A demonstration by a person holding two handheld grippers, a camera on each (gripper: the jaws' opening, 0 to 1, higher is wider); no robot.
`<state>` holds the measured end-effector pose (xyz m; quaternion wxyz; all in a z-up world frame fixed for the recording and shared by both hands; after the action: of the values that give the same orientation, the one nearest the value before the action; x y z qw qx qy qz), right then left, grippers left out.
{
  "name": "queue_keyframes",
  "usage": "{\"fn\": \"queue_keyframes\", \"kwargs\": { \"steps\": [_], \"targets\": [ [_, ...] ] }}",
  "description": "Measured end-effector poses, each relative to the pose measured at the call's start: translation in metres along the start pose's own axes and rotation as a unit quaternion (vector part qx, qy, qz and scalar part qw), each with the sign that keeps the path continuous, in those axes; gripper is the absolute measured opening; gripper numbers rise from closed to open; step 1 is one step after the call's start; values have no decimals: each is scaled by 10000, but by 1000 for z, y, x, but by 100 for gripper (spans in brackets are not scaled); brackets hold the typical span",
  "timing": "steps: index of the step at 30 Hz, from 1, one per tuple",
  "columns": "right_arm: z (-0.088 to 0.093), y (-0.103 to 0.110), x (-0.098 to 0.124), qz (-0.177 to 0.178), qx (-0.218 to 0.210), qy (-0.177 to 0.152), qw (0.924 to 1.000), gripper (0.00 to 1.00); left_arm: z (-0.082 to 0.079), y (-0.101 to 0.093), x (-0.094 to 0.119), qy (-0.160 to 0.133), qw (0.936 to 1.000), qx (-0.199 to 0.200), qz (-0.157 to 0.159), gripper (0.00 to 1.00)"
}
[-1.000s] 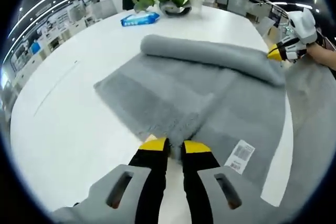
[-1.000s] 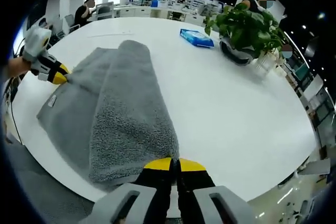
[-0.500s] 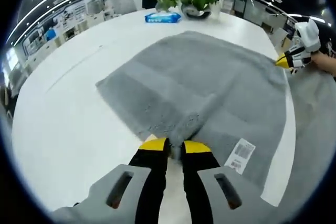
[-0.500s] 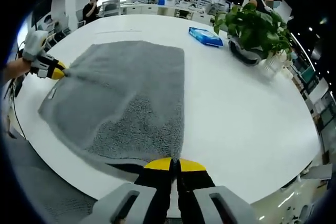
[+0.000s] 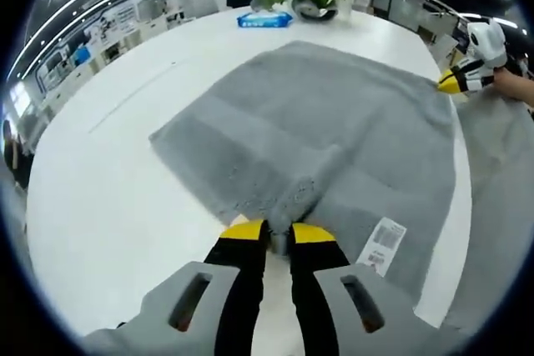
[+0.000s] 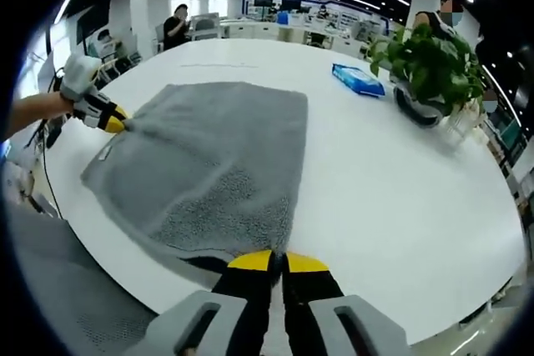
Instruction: Open the folded towel by lifting each exposed corner and separating the folded layers until the towel lies flat within the target outline without major curled edges
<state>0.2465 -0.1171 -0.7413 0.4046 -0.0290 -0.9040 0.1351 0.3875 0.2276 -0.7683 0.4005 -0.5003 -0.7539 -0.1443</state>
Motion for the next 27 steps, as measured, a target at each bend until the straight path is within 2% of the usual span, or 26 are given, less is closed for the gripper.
{"fn": "queue_keyframes", "kwargs": {
  "steps": [2, 5, 11, 19, 27],
  "targets": [
    [-2, 0, 1, -15, 1, -60, 10000, 1, 1, 0, 2, 75, 10000, -61, 12, 9],
    [-8, -3, 3, -77, -272, -208, 9994, 0, 4, 3, 6, 218, 9997, -132, 2, 9],
    [-10, -11, 4, -62, -680, -226, 9974, 0, 11, 12, 14, 362, 9992, -183, -20, 9],
    [-12, -13, 4, -19, -768, -281, 9966, 0, 27, 27, 29, 583, 9981, -195, -67, 9],
    [-15, -13, 6, -46, -850, -361, 9957, 0, 35, 38, 38, 789, 9966, -221, -90, 10]
  ]
}}
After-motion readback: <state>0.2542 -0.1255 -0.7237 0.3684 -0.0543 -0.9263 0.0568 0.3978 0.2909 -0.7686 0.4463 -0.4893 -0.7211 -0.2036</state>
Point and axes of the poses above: the point that each gripper's makers call its tool centre point, and the gripper's own axes: x roughly backward along the fingers, y roughly to its left, z roughly out of its underside, the point moved 4 cm from there along x, roughly backward along the fingers, and after that the axes turned 14 degrees about z, right-handed, at the moved point
